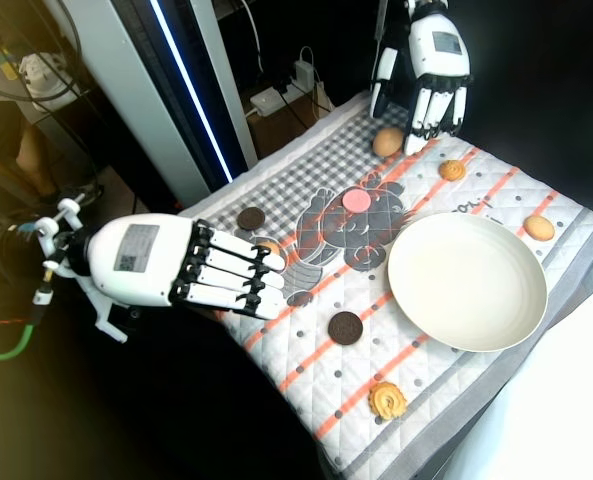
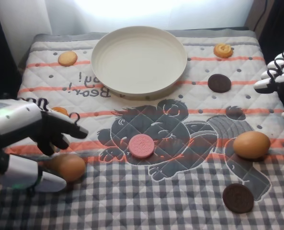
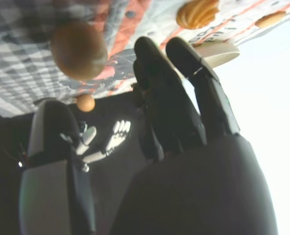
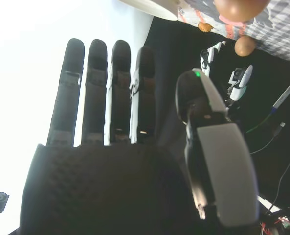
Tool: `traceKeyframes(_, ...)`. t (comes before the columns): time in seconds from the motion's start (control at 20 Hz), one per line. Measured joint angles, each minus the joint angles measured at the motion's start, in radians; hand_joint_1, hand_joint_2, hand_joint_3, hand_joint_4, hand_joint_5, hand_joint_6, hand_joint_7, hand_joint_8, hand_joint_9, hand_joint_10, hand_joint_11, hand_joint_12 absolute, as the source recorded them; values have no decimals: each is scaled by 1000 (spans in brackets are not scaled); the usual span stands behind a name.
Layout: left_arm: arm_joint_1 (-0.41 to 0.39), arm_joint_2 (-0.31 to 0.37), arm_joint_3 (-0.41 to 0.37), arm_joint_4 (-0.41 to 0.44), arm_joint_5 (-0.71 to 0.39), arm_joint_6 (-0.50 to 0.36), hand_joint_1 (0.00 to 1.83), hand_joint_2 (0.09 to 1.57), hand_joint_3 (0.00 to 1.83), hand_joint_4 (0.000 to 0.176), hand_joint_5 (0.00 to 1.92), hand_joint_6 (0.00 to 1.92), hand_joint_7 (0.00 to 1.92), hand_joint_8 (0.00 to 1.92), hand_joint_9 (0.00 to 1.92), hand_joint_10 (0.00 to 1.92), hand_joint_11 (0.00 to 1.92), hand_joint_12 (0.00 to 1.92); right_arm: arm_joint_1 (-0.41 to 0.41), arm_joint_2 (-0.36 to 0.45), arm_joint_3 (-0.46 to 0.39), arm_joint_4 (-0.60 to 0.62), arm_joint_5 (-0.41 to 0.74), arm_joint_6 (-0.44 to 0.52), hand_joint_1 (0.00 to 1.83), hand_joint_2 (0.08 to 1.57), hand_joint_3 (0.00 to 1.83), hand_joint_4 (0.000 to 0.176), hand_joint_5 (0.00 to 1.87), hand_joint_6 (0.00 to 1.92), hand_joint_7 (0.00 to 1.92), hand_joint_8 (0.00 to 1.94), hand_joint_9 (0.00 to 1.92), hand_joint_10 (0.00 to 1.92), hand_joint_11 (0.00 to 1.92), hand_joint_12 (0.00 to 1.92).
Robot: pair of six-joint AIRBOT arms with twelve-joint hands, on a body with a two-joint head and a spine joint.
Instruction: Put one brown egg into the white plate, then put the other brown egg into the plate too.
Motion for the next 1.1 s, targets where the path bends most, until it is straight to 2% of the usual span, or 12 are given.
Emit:
traceKeyframes(0.05, -7, -8, 5, 14, 16, 0, 917, 941, 0, 95, 596, 0, 783, 0, 905, 214, 392, 1318, 0, 0, 0, -2, 1, 0, 570, 1364, 1, 12, 641, 1, 679, 1, 570, 4, 397, 345)
traceKeyframes(0.1, -17, -17, 9, 30, 34, 0, 929, 929, 0, 104, 599, 1, 763, 0, 848, 344, 402, 1318, 0, 0, 0, -2, 1, 0, 579, 1363, 0, 14, 636, 0, 686, 0, 577, 0, 418, 302)
traceKeyframes(0.2, -23, -18, 9, 37, 48, 0, 949, 920, 2, 108, 615, 1, 748, 1, 677, 724, 385, 1357, -2, 0, 0, -2, 2, 0, 593, 1366, 0, 21, 626, 0, 700, 1, 585, 0, 449, 239)
traceKeyframes(0.3, -24, -18, 11, 38, 53, 0, 965, 955, 0, 91, 636, 0, 836, 20, 643, 943, 399, 1399, -1, 0, 0, -2, -1, 0, 593, 1367, 1, 22, 623, 0, 699, 0, 584, 0, 454, 235)
traceKeyframes(0.45, -24, -18, 14, 46, 65, 0, 977, 967, 0, 79, 652, 5, 856, 17, 645, 1086, 418, 1472, -1, 0, 0, -2, 0, 0, 598, 1365, 0, 17, 635, 2, 718, 3, 601, 3, 476, 226)
traceKeyframes(0.55, -24, -18, 17, 45, 74, 0, 967, 971, 0, 84, 656, 5, 857, 17, 645, 1090, 416, 1475, -1, 0, 0, -2, 0, 0, 599, 1366, 0, 10, 639, 3, 721, 4, 607, 5, 480, 225)
traceKeyframes(0.6, -27, -27, 23, 45, 77, 0, 948, 981, 3, 78, 661, 5, 873, 23, 658, 1096, 426, 1479, -2, 0, 1, -2, 0, 0, 599, 1368, 1, 13, 637, 2, 722, 4, 608, 5, 481, 224)
traceKeyframes(0.7, -29, -30, 26, 45, 77, 0, 951, 985, 2, 81, 655, 2, 864, 18, 669, 1096, 431, 1477, -1, 0, 1, -2, 2, 0, 589, 1369, 1, 13, 646, 5, 733, 6, 623, 8, 498, 229)
traceKeyframes(0.75, -30, -34, 26, 45, 77, 0, 970, 978, 0, 78, 672, 7, 884, 25, 690, 1103, 450, 1481, -1, 0, 1, -2, 1, 0, 586, 1369, 1, 8, 648, 5, 735, 6, 628, 9, 507, 232)
traceKeyframes(0.8, -30, -37, 26, 45, 77, 0, 958, 975, 0, 90, 675, 3, 873, 19, 663, 1152, 419, 1517, -1, 0, 1, -2, 1, 0, 588, 1373, 3, 8, 643, 2, 735, 6, 630, 9, 509, 233)
traceKeyframes(0.9, -32, -42, 26, 45, 77, 0, 937, 970, 1, 99, 666, 0, 852, 10, 604, 1248, 356, 1561, -2, 0, 1, -2, 1, 0, 607, 1375, 1, 2, 653, 3, 756, 5, 655, 8, 526, 233)
traceKeyframes(1.1, -34, -42, 26, 45, 78, 0, 932, 973, 0, 91, 683, 2, 892, 32, 606, 1296, 389, 1606, -2, 0, 1, -2, 1, 0, 577, 1376, 1, 0, 666, 5, 753, 1, 668, 8, 538, 234)
